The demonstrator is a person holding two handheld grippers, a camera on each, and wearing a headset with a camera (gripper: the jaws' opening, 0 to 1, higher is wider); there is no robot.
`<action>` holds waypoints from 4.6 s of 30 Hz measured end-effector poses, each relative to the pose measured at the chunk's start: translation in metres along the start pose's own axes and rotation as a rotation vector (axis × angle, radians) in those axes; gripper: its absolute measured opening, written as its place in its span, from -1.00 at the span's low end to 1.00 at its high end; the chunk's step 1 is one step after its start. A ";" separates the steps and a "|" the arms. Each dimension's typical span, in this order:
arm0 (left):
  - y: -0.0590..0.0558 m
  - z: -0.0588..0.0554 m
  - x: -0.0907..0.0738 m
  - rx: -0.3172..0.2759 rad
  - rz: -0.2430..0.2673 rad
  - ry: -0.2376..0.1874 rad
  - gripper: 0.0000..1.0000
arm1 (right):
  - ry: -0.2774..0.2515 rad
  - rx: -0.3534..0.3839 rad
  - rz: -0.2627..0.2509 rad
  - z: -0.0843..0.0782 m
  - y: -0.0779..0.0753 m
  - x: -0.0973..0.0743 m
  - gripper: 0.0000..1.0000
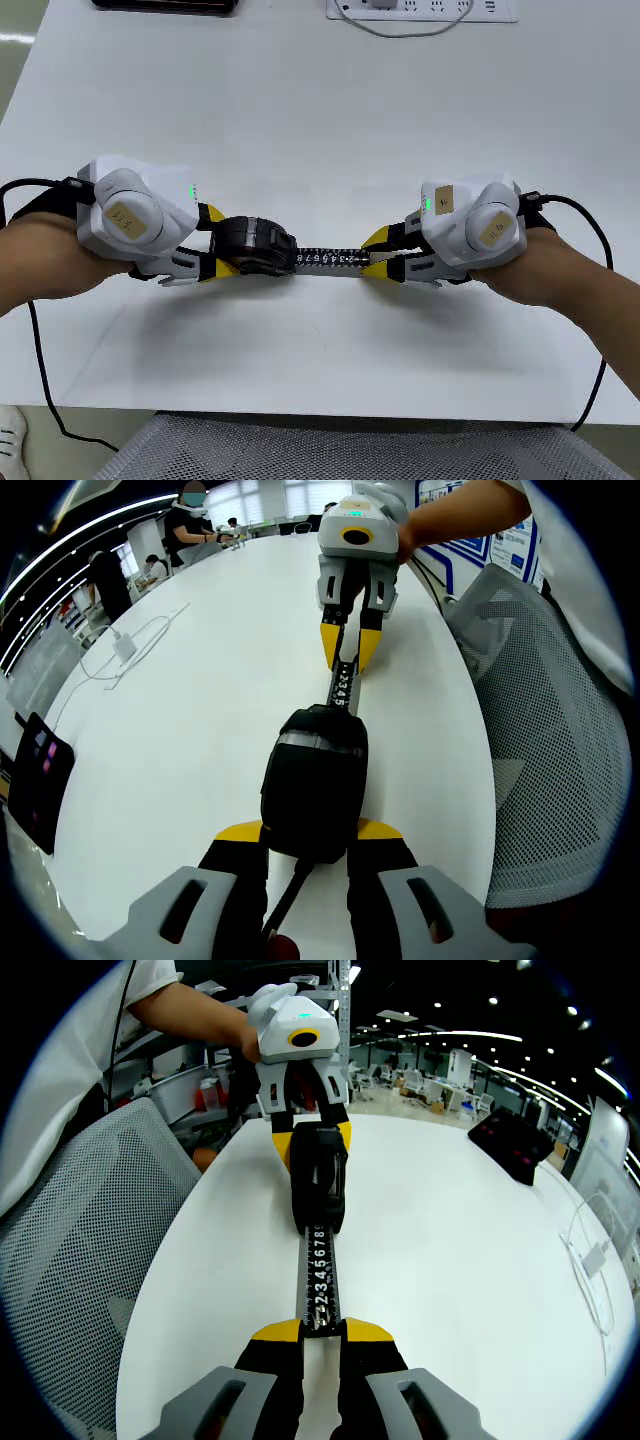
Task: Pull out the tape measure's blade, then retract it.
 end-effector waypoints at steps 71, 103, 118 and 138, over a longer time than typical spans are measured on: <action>-0.001 0.001 0.000 -0.013 0.014 0.007 -0.51 | 0.090 0.049 -0.021 -0.054 0.003 -0.058 -0.84; -0.001 0.001 0.001 -0.017 0.017 0.018 -0.51 | 0.130 0.054 -0.019 -0.075 0.006 -0.081 -0.84; -0.001 0.002 0.000 -0.016 0.019 0.021 -0.51 | 0.157 0.057 -0.014 -0.085 0.006 -0.092 -0.85; -0.001 0.001 0.000 -0.013 0.021 0.024 -0.51 | 0.191 0.073 -0.017 -0.100 0.007 -0.110 -0.85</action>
Point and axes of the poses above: the centre of the closed fingertips' face, and the gripper's own axes: x roughly forward along the fingers, y roughly to its left, z roughly out of its top, the point moved 2 cm from there along -x, roughly backward along the fingers, and after that the axes turned 4 degrees about z, right-handed, at the moved point
